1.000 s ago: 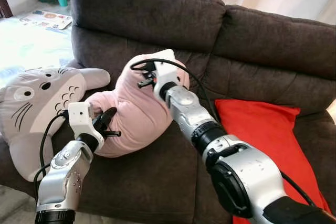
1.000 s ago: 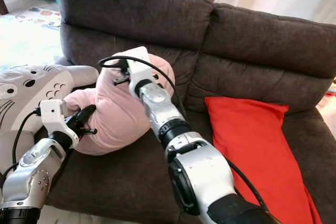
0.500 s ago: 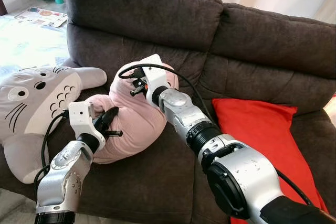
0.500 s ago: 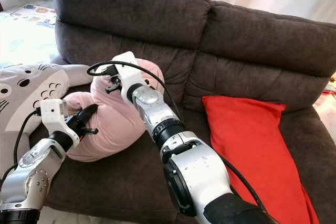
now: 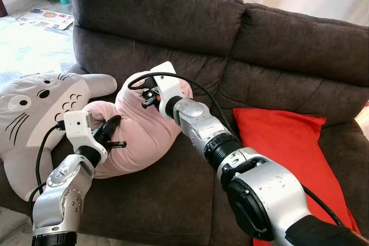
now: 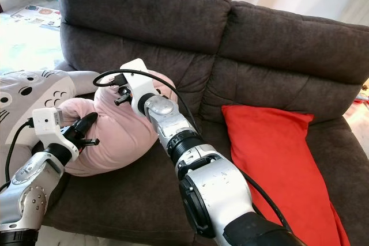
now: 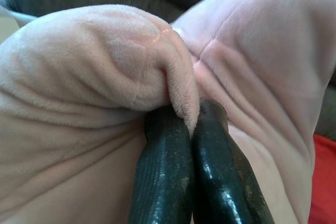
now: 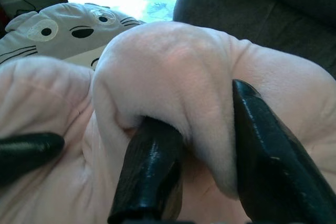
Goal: Move the pillow to the sofa from floor
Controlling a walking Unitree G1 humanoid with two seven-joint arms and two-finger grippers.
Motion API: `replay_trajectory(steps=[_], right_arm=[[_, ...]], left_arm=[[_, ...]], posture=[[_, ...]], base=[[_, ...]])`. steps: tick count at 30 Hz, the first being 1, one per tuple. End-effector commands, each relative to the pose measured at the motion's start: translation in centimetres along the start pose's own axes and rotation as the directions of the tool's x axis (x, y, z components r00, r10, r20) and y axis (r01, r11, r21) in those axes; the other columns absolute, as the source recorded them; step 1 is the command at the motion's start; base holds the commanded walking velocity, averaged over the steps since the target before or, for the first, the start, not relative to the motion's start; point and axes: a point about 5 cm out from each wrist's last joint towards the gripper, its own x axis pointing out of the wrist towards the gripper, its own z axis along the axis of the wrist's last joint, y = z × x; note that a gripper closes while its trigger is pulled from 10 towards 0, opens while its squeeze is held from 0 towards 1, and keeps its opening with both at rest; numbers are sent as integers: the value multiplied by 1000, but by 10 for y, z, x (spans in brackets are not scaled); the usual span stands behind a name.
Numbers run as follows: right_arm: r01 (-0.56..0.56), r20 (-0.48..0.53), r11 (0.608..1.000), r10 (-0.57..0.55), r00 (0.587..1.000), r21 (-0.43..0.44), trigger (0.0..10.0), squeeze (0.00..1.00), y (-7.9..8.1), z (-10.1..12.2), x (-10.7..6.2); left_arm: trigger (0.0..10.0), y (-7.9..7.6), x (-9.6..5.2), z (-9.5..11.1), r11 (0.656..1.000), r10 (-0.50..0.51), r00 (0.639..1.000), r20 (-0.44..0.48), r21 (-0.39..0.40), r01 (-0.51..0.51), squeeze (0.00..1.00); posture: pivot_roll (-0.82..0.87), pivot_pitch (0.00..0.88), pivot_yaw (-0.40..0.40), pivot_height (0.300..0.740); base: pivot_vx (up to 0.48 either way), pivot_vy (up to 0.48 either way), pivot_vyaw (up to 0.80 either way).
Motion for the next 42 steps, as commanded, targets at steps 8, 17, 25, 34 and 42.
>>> replay_trajectory(steps=[8,17,25,34,42], right_arm=[[-176,-7,984,176,984,-13,10000,1000,46,4,9],[-134,-5,990,134,991,-44,10000,1000,41,5,9],[-45,12,998,46,999,-50,10000,1000,28,9,8],[13,42,999,-12,999,-38,10000,1000,18,16,7],[85,55,996,-83,995,-37,10000,1000,7,18,5]], left_arm=[[10000,-46,11,31,975,-221,963,152,-4,224,0],[10000,-47,12,30,976,-214,965,151,-11,218,0],[10000,-46,12,29,977,-210,966,149,-11,214,0],[10000,-46,12,28,977,-209,967,148,-13,213,0],[10000,-46,12,27,977,-207,967,147,-16,211,0]], posture=[[213,3,-207,740],[210,3,-207,740],[212,3,-208,740],[210,2,-206,740],[209,6,-205,740]], base=[[0,0,0],[0,0,0],[0,0,0],[0,0,0],[0,0,0]])
